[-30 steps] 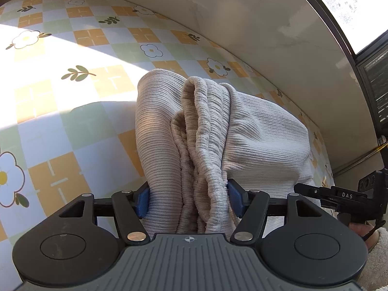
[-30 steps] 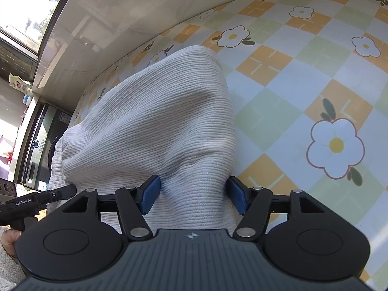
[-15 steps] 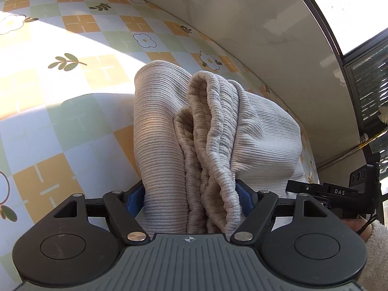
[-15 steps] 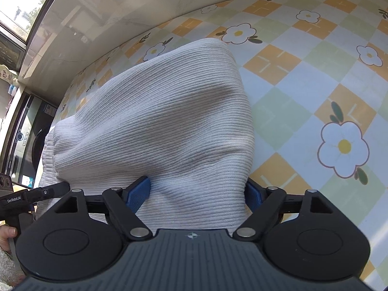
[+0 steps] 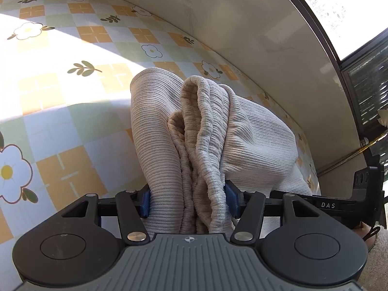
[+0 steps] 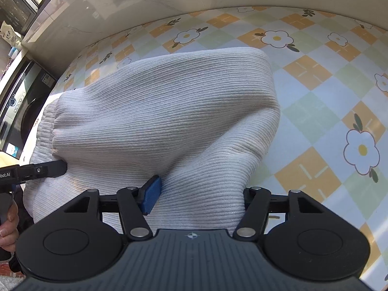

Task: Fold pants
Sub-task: 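Lift the folded pants with both grippers and carry them over the yellow chair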

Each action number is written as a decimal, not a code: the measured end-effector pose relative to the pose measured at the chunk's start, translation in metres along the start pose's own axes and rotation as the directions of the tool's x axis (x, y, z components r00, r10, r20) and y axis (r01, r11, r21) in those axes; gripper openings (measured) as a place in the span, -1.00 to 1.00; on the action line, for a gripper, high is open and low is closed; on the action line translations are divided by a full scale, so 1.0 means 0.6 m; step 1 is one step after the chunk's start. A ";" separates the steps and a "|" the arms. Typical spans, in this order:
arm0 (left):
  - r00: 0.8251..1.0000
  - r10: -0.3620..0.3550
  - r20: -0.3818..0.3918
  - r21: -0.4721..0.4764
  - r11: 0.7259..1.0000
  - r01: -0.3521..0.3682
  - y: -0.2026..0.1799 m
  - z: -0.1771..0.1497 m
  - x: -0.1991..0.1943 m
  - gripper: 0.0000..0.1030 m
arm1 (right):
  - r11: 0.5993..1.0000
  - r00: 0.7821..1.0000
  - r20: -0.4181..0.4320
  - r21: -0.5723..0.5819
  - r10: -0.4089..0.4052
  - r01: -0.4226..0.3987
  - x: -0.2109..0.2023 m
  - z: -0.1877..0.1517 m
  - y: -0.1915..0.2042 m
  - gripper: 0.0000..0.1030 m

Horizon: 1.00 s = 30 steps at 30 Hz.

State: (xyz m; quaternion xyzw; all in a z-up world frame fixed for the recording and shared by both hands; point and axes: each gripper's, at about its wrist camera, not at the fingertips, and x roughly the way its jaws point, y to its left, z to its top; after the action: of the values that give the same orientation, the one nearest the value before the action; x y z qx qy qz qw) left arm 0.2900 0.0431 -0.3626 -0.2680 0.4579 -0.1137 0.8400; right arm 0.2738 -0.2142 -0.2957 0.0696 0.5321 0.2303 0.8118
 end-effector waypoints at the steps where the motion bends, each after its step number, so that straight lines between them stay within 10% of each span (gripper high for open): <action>1: 1.000 0.017 0.012 -0.012 1.000 -0.017 -0.002 -0.006 -0.010 0.14 | 1.000 1.000 0.005 -0.013 0.008 -0.008 -0.003 -0.001 0.005 0.05; 9: 0.984 0.136 0.115 -0.066 0.989 -0.129 -0.037 -0.057 -0.077 0.10 | 0.964 0.990 0.025 -0.233 0.142 -0.133 -0.020 0.016 0.076 -0.13; 30: 0.877 0.385 0.287 -0.340 0.897 -0.283 -0.072 -0.161 -0.172 -0.01 | 0.791 0.923 -0.031 -0.504 0.384 -0.346 -0.022 0.017 0.165 -0.59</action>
State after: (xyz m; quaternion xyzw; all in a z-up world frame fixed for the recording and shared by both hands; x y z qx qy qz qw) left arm 0.1547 0.0188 -0.3077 -0.3188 0.3536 0.1513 0.8663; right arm 0.2489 -0.1312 -0.2453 -0.0334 0.4005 0.5098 0.7606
